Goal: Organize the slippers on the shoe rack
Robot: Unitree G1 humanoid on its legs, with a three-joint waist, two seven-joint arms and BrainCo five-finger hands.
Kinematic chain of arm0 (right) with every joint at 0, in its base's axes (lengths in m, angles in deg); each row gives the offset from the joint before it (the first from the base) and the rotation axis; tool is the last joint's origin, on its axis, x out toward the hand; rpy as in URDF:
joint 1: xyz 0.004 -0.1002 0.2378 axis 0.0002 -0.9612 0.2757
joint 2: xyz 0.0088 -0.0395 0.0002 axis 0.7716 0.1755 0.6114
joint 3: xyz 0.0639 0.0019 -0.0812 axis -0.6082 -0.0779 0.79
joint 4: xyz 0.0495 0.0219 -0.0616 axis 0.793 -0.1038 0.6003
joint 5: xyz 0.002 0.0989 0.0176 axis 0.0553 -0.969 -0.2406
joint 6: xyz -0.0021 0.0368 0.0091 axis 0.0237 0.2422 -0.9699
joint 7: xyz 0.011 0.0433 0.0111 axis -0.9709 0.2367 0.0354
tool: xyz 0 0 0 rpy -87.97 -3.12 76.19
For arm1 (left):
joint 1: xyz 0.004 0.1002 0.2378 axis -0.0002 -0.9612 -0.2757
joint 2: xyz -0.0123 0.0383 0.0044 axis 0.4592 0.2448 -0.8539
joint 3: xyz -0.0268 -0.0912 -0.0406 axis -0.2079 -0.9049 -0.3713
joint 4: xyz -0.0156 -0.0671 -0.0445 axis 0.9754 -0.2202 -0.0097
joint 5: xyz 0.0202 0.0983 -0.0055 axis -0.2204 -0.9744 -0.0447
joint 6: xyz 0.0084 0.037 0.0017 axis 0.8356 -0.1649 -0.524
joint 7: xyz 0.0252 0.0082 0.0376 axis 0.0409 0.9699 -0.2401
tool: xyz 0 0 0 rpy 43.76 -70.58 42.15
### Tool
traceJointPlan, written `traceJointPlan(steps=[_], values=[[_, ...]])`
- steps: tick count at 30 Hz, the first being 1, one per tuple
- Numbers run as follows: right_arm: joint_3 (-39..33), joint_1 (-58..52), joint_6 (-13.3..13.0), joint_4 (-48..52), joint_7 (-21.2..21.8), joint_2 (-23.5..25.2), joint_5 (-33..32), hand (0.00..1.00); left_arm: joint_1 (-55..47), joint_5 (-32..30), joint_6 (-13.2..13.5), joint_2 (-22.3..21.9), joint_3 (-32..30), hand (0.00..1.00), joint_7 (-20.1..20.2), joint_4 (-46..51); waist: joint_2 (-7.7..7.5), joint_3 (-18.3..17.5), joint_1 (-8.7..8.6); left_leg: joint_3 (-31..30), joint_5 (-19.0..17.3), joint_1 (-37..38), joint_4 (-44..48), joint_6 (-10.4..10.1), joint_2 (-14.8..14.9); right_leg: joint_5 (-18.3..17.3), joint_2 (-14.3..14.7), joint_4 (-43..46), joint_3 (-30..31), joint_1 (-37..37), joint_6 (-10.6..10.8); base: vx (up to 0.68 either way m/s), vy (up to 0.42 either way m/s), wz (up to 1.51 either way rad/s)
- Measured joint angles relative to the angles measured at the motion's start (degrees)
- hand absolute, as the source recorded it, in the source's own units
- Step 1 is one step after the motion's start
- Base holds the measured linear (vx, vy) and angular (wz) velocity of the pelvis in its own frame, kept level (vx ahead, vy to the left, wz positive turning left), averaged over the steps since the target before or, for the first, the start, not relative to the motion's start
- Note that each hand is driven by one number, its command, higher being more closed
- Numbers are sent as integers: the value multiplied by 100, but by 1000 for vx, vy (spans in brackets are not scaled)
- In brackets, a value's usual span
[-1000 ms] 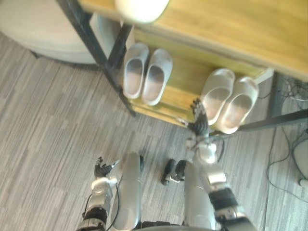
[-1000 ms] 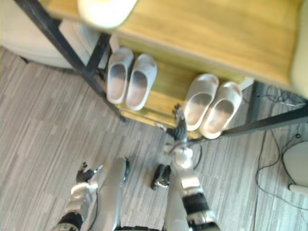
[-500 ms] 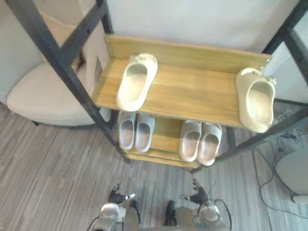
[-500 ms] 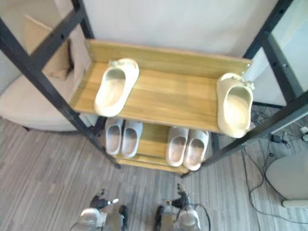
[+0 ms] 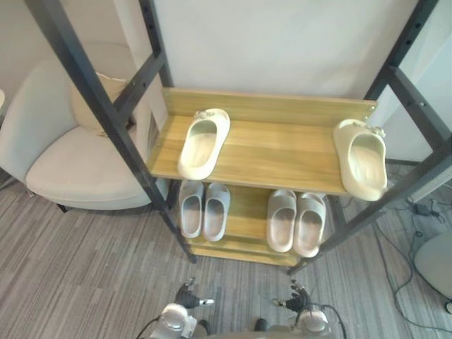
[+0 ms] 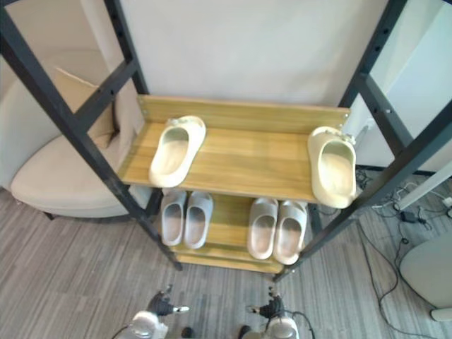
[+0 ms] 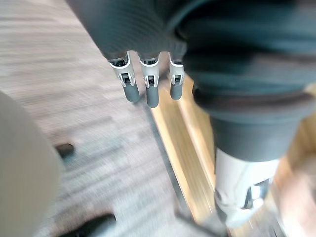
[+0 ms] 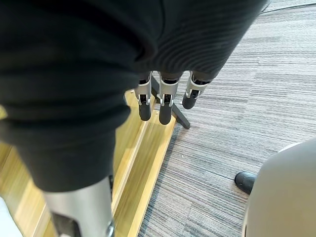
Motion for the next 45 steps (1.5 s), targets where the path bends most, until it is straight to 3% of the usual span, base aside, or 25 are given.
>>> traceJointPlan(steps=[7,13,17,21,29,37,45], values=[[8,-83,-21,3,-5,-42,-1,0,-39,156,250,131,1754,0,765,2147,82,-189,-4,-48,111,67,-238,15,-15,83,21,-159,-18,0,3,-43,-4,-1],[99,-128,-43,7,-3,-128,2,0,-47,936,415,280,2089,0,1116,3734,148,-301,-7,-120,126,62,-313,9,-13,72,53,-227,-28,7,-2,31,-3,5],[184,-172,-70,29,-4,-150,3,0,155,1157,421,284,1873,0,1020,4668,191,-408,-7,-144,123,65,-330,8,-7,71,70,-268,-75,33,-1,66,0,2],[186,-190,-68,28,-2,-164,1,0,810,1201,439,258,1275,0,642,5379,166,-447,-1,-148,124,77,-374,9,-23,64,55,-306,-85,87,8,58,16,2],[176,-214,-58,28,56,-199,-3,0,1999,1136,581,202,433,0,-10,6014,88,-515,-11,-156,94,79,-295,57,-94,-57,-42,-89,-69,6,57,-4,3,0],[166,-227,-6,59,250,-252,-120,0,3018,1133,630,452,-640,0,-225,5608,41,-543,-30,-121,75,54,-295,90,-147,-57,-100,-33,33,-101,67,-27,23,-4],[-42,-228,46,130,423,-313,-119,0,3987,1127,510,1304,-1292,0,-321,4539,-1,-559,-131,-110,83,-284,-275,101,-170,0,-105,-60,100,-461,72,26,2,-4]])
